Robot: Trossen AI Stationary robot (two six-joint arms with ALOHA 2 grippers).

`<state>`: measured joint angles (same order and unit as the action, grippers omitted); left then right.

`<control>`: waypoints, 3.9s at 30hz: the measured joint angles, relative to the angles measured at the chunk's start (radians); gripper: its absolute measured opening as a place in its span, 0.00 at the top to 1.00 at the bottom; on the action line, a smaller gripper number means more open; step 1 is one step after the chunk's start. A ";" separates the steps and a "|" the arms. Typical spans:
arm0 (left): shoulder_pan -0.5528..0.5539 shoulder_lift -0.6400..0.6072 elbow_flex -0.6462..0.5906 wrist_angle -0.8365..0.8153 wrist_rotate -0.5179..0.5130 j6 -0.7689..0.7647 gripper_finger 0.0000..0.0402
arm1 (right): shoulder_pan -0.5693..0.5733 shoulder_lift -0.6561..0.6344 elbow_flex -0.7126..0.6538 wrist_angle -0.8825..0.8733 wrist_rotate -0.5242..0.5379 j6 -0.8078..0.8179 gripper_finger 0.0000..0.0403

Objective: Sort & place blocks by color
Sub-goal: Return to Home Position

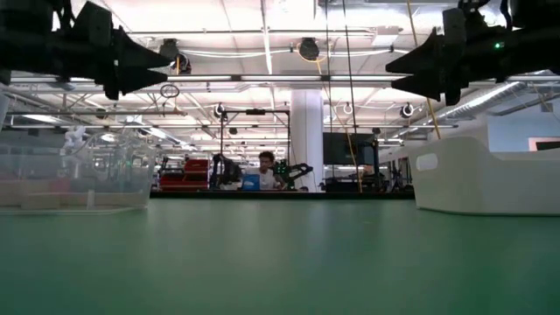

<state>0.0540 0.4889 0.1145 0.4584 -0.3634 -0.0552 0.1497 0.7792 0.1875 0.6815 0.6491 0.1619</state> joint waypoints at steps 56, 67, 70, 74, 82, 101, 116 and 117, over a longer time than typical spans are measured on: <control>0.000 0.002 -0.105 0.067 -0.004 -0.054 0.33 | 0.001 0.000 -0.172 0.140 -0.075 0.061 0.37; 0.000 -0.009 -0.104 0.065 -0.004 -0.054 0.33 | 0.001 -0.001 -0.173 0.139 -0.075 0.061 0.37; 0.000 -0.043 -0.104 0.066 -0.004 -0.053 0.33 | 0.002 -0.017 -0.173 0.137 -0.075 0.061 0.37; 0.000 -0.113 -0.104 0.066 -0.004 -0.053 0.33 | 0.002 -0.048 -0.173 0.137 -0.075 0.061 0.37; 0.000 -0.224 -0.104 0.066 -0.004 -0.053 0.33 | 0.002 -0.162 -0.173 0.137 -0.075 0.061 0.37; 0.118 -0.322 -0.104 0.066 -0.004 -0.054 0.33 | 0.000 -0.341 -0.174 -0.011 -0.075 0.061 0.37; 0.326 -0.407 -0.104 0.066 -0.004 -0.054 0.33 | -0.046 -0.508 -0.174 -0.166 -0.075 0.061 0.37; 0.342 -0.412 -0.104 0.066 -0.004 -0.054 0.33 | -0.055 -0.520 -0.174 -0.166 -0.075 0.061 0.37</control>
<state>0.3957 0.0771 0.0105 0.5240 -0.3676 -0.1097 0.0951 0.2588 0.0139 0.5159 0.5744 0.2234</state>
